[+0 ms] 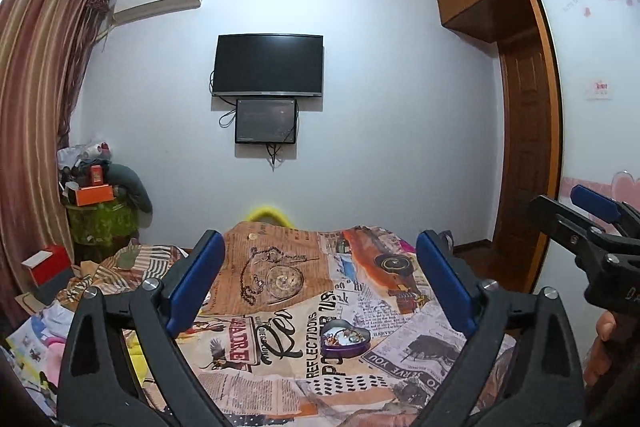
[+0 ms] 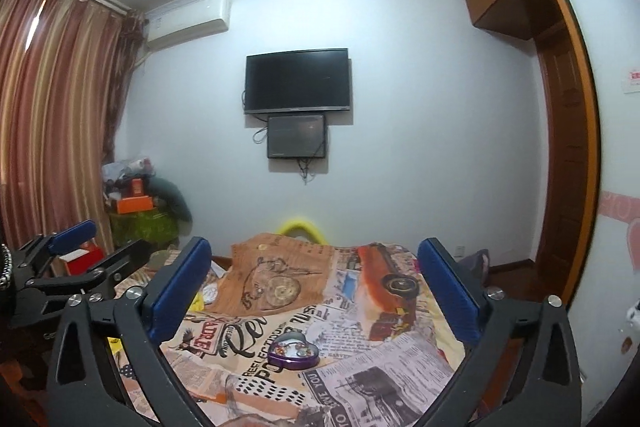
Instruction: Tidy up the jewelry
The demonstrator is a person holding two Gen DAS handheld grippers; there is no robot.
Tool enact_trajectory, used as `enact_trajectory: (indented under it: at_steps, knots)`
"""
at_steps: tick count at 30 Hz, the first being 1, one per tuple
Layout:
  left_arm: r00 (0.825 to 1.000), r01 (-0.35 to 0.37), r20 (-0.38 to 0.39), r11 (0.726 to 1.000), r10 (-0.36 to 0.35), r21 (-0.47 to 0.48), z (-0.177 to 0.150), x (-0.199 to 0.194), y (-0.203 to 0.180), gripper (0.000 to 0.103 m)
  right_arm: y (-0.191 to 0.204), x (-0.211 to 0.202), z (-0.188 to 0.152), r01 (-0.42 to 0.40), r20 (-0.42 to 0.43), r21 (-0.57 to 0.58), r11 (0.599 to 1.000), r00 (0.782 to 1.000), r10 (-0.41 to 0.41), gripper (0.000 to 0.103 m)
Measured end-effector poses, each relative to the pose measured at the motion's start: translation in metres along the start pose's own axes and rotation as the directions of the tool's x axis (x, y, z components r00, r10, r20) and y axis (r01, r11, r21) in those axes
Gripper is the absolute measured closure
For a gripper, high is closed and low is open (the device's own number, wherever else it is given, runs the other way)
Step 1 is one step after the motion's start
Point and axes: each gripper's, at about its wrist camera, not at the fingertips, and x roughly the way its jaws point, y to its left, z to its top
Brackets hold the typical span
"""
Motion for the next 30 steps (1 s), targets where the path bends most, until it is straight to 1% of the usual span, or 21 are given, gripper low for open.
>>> enact_trajectory:
  at_steps: [11, 30]
  knots:
    - [1.0, 0.011, -0.026, 1.0, -0.012, -0.013, -0.004, -0.003, -0.001, 0.006, -0.006, -0.017, -0.011, 0.007, -0.02, -0.015, 1.0, 1.0, -0.008, 0.0]
    - [0.998, 0.025, -0.052, 0.999, -0.026, -0.022, -0.009, 0.001, -0.001, 0.005, -0.01, -0.015, -0.012, 0.007, -0.06, -0.001, 1.0, 0.998, -0.007, 0.0]
